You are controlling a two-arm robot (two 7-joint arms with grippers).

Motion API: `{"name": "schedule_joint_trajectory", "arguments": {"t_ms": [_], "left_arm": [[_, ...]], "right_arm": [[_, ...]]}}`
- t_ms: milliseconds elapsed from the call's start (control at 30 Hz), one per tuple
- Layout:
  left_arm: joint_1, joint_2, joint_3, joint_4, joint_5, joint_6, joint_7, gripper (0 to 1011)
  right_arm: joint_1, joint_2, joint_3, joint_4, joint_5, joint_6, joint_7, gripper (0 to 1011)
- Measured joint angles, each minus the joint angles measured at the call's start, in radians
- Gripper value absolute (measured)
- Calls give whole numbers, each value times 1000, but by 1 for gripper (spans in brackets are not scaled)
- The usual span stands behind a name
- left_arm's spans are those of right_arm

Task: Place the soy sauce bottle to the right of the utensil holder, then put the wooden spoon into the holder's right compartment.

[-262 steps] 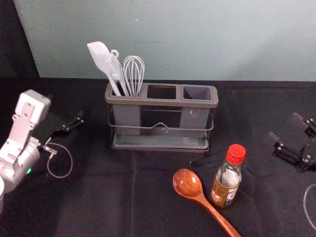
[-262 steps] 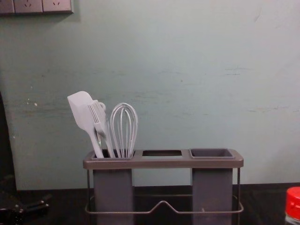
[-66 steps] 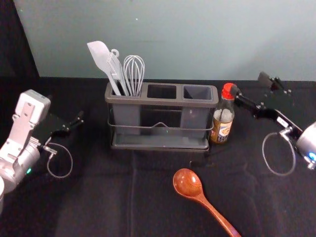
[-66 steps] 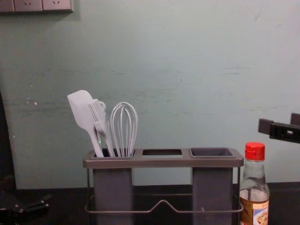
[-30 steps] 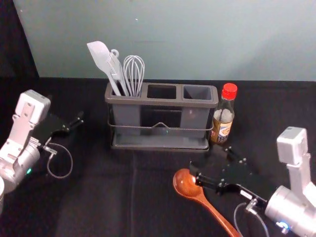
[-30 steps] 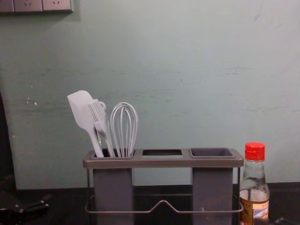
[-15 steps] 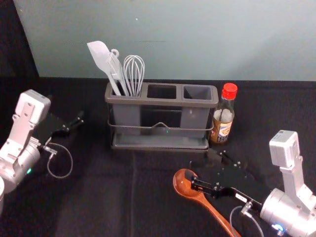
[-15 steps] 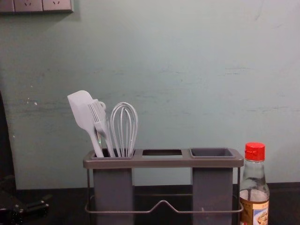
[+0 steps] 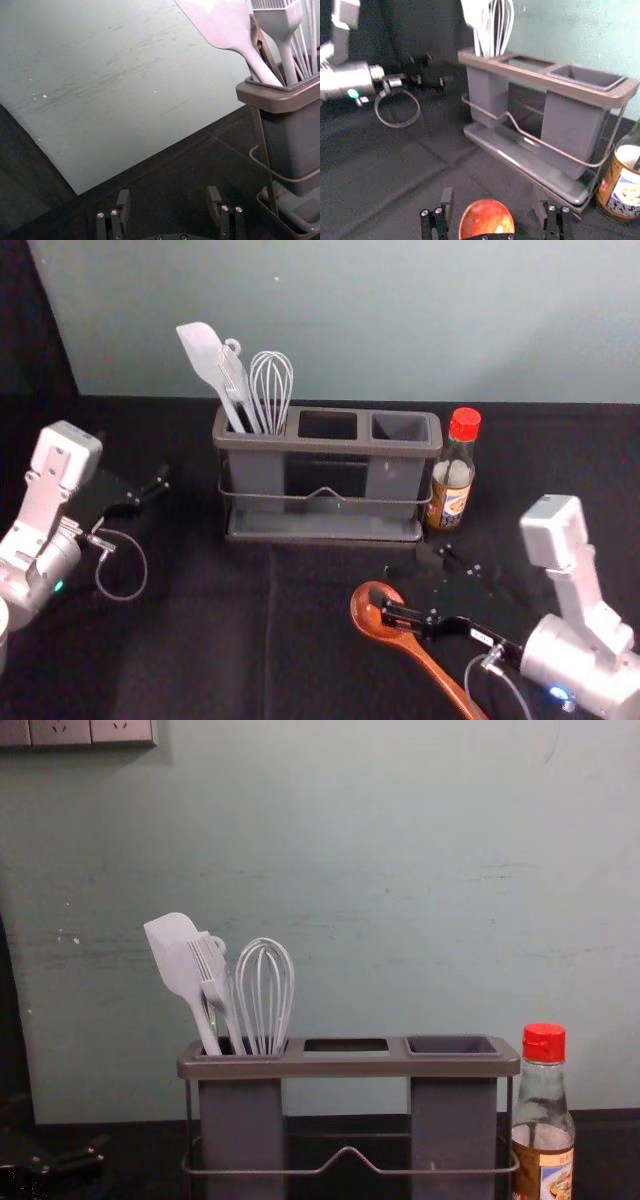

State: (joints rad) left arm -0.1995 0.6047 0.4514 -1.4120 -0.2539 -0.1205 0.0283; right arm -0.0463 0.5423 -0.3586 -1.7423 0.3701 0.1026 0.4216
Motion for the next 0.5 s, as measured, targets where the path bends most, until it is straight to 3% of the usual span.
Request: {"name": "schedule_joint_trajectory", "arguments": {"t_ms": [200,367,500], "left_arm": [[0,0,0,0,0,0,0,1005],[0,0,0,0,0,0,0,1005],[0,0,0,0,0,0,0,1005]], "right_arm": [[23,2,-31,-76,-72,198,-82,1000],[42,-14,-37,-120,-91,346,-111,1002],[58,-25,-39,-133,-95,421,-115,1000]]}}
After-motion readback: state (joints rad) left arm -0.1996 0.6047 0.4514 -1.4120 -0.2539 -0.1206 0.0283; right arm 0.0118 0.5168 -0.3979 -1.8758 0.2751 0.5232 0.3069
